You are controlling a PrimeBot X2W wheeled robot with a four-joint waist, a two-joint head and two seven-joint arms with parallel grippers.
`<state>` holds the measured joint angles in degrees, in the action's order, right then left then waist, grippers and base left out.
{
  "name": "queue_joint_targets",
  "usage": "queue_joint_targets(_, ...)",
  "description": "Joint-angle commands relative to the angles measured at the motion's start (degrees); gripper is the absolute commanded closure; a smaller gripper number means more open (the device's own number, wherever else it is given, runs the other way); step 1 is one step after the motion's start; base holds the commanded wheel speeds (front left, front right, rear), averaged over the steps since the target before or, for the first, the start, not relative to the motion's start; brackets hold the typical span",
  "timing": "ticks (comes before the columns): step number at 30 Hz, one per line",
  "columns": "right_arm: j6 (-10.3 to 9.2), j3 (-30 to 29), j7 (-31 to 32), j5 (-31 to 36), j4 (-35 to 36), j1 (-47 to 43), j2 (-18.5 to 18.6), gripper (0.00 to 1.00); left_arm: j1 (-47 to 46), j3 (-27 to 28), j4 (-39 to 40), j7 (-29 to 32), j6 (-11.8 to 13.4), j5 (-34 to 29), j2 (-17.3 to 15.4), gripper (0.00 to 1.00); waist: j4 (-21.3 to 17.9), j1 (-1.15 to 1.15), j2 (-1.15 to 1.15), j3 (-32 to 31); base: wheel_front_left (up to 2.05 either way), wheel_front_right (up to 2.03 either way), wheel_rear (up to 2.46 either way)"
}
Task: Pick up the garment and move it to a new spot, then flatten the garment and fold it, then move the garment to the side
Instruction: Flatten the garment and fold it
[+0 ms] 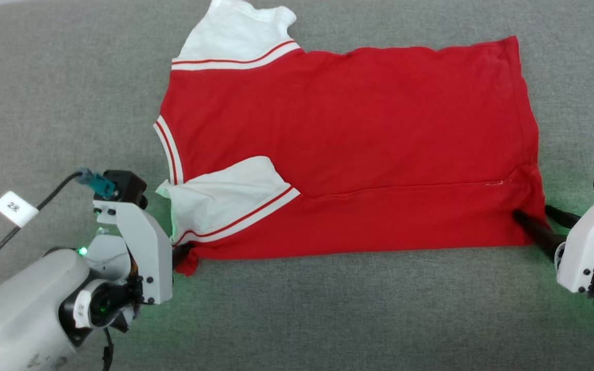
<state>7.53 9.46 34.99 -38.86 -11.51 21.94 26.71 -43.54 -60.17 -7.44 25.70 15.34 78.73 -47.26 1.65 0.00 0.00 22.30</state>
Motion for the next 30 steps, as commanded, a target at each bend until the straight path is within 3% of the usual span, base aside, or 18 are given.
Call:
queue_joint_targets(1,-0.08,2.28,1.83,0.14,-2.75,-2.03,-1.02,1.00,2.20,-2.17,-1.67,0.66,0.21,0.12,1.55,1.00,0.01,0.00,0.00,-0.02,0.00,0.00,0.00)
queue_joint_targets(14,-0.13,-0.17,2.86,-1.44,-1.83,-1.98,0.95,1.00,2.90,-1.12,-1.32,0.99,0.25,1.26,-0.33,1.00,-0.54,0.00,0.00,-2.17,0.00,0.00,0.00)
queue_joint_targets(30,-0.08,-2.50,7.93,-2.62,7.60,-9.03,2.65,1.00,5.76,-0.70,8.99,1.98,5.55,2.21,-6.59,1.00,-0.47,0.00,0.00,-7.82,0.00,0.00,0.00)
